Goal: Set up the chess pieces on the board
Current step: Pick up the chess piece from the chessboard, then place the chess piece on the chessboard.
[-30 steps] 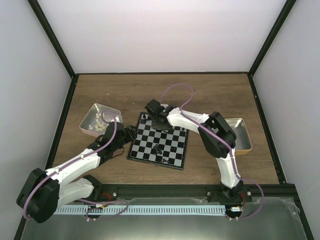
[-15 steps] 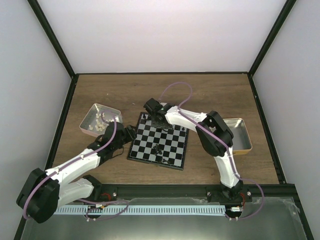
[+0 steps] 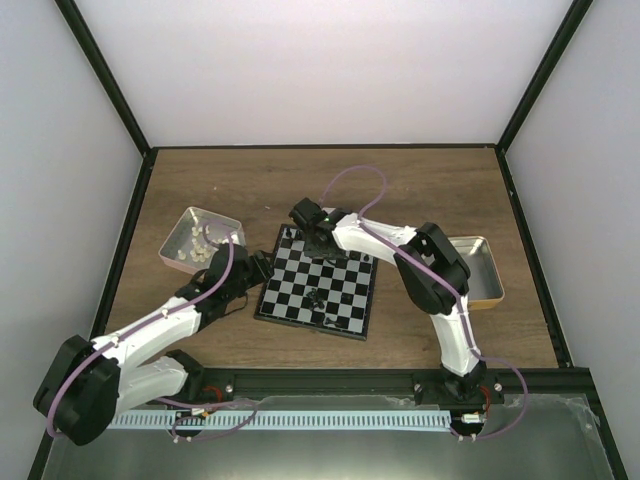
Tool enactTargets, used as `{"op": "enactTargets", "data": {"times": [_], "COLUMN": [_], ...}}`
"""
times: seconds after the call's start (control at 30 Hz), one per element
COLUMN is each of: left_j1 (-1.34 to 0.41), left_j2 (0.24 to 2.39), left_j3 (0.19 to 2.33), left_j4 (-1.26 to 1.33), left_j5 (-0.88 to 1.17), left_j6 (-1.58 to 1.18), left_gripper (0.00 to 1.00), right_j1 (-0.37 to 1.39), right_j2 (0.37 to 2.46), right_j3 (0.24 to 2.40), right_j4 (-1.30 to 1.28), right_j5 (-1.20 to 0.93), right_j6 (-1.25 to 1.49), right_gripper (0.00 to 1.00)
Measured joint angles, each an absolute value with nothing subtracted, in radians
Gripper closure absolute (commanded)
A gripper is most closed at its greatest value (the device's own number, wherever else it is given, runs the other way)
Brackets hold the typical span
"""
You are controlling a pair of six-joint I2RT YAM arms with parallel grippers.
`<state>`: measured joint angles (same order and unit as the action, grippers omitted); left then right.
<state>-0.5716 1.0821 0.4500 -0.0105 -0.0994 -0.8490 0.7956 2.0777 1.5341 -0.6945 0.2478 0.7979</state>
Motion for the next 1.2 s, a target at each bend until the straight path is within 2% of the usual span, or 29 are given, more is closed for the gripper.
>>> {"op": "enactTargets", "data": {"times": [0.27,0.43,0.63,0.77,0.97,1.2], "left_j1": [-0.569,-0.557,-0.527,-0.521,-0.515,-0.515], "left_j2": [1.081,1.063,1.056,1.053,1.069,1.078], "left_j3": [0.451,0.469,0.645,0.779,0.848,0.86], "left_j4": [-0.01,-0.024,-0.08,-0.083,-0.085,-0.099], "left_j5": [-0.084,-0.017,0.223,0.383,0.616,0.775], "left_j6": [-0.843,-0.825,-0.791,-0.775,-0.775,-0.775], "left_gripper": [0.34,0.24,0.17,0.16,0.25,0.55], "right_j1": [0.796,0.795,0.773,0.77,0.77,0.77], "right_j2": [2.014,1.785,1.494,1.349,1.183,1.123], "right_j3": [1.424,1.169,0.97,0.885,0.804,0.802], "right_j4": [-0.576,-0.379,-0.14,-0.03,0.075,0.106], "right_j5": [0.242,0.196,-0.038,-0.184,-0.36,-0.434], "right_j6": [0.756,0.656,0.536,0.473,0.379,0.309], "right_gripper": [0.92,0.91,0.92,0.92,0.92,0.92]}}
